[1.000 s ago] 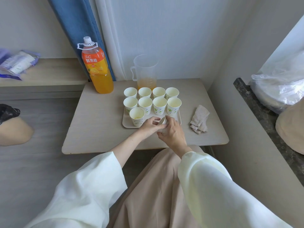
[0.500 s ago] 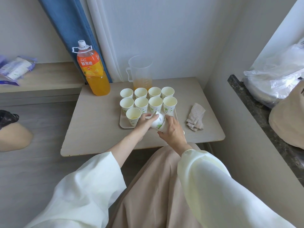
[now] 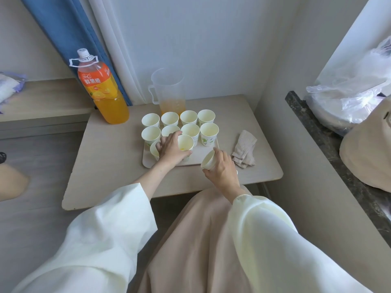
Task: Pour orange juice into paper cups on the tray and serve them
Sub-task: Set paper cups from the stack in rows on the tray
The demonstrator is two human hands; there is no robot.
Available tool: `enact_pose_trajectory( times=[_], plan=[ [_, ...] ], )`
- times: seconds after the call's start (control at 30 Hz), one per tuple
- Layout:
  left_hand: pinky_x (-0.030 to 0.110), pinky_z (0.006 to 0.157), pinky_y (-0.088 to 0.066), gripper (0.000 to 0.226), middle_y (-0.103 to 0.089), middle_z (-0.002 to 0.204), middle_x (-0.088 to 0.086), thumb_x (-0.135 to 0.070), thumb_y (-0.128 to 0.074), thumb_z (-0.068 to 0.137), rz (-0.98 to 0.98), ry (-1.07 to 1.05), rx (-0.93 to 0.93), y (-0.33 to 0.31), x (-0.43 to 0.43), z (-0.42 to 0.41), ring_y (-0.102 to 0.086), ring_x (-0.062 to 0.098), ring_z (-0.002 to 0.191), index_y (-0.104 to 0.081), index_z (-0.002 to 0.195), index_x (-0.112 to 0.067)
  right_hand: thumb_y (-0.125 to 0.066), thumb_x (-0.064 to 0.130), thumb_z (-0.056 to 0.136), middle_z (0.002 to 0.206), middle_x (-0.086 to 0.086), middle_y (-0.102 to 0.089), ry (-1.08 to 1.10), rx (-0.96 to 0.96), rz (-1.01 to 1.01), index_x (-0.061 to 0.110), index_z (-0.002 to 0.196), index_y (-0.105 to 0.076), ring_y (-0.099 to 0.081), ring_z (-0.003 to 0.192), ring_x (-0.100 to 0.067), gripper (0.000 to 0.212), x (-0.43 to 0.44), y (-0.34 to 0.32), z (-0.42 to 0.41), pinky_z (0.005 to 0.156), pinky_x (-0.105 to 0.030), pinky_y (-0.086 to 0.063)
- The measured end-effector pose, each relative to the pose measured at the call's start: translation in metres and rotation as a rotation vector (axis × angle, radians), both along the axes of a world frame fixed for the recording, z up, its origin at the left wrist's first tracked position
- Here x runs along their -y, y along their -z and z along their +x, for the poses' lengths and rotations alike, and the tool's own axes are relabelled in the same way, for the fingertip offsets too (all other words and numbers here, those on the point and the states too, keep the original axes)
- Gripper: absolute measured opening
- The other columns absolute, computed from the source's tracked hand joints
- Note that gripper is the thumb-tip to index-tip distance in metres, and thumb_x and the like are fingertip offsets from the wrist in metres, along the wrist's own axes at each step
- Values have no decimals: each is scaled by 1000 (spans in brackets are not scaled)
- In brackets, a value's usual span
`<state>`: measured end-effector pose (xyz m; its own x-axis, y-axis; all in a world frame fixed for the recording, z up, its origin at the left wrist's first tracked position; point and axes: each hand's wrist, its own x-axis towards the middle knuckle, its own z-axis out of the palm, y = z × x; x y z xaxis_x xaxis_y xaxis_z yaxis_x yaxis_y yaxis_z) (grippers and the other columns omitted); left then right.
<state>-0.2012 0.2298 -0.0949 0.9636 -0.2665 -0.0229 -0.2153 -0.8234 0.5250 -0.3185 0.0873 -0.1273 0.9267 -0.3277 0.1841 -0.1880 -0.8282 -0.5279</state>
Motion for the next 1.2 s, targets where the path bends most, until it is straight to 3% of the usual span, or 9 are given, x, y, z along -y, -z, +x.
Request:
enact_pose_trajectory(
  times=[0.13, 0.67, 1.2],
  plan=[
    [38, 95, -21, 74, -48, 134, -8, -48, -73, 71, 100, -34, 25, 6, 5, 6, -31, 23, 126, -41, 134, -27, -76, 25, 74, 118, -13, -56, 17, -2, 32, 2, 138, -43, -52, 110, -33, 76, 6, 5, 4, 96, -38, -39],
    [42, 104, -17, 80, -48, 133, -4, -49, -76, 69, 97, -54, -44, 21, 4, 11, -28, 22, 130, -39, 136, -25, -79, 27, 73, 116, -14, -58, 25, 29, 82, 1, 135, -46, -53, 111, -32, 75, 9, 13, 12, 95, -37, -40],
    [42, 101, -18, 79, -49, 132, -4, -50, -77, 66, 98, -12, -16, 30, 0, 14, -32, 23, 127, -42, 134, -27, -76, 32, 76, 120, -10, -57, 15, 5, 113, 5, 142, -37, -50, 115, -27, 82, 11, 13, 10, 99, -36, -40]
  ],
)
